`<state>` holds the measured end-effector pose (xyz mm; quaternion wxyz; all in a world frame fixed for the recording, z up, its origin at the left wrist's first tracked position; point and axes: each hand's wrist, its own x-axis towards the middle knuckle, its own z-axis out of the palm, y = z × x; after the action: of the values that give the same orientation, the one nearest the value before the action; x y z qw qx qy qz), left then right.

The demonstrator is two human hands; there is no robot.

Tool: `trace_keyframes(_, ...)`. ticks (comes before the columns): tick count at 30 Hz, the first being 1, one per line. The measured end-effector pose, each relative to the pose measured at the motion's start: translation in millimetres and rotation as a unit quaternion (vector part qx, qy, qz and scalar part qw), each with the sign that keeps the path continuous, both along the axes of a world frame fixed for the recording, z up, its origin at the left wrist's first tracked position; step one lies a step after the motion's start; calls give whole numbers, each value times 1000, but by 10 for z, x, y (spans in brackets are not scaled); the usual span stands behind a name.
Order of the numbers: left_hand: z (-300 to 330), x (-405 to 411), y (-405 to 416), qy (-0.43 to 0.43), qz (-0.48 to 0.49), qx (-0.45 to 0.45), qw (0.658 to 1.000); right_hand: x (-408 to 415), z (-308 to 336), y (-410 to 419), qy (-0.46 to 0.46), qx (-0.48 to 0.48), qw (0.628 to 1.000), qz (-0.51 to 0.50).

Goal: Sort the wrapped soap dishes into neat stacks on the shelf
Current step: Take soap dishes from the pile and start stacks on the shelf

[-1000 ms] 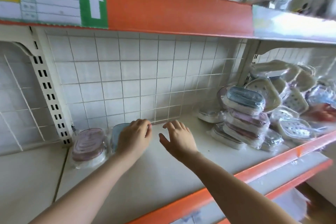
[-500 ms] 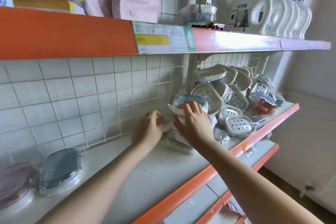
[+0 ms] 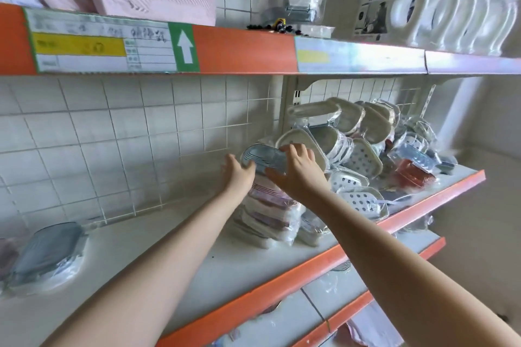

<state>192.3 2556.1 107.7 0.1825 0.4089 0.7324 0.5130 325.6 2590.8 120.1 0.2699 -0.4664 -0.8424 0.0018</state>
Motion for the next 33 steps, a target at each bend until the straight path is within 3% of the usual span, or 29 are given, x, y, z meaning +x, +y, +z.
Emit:
trace_keyframes(13,-186,95,64,-25,-11,85,996,-25,-19,248,-6,-91,995,50)
trace_keyframes(17,-196,127,21,-6,-33,46,998,17,-34,245,18,-101,993,53)
trace_keyframes(25,-153,394,-264,157,102,-41,981,230,3,184,108,-29,992,54)
trace_keyframes(33,-259,747,-176,367,41,-152,917,490,114,178,143,-7,987,74)
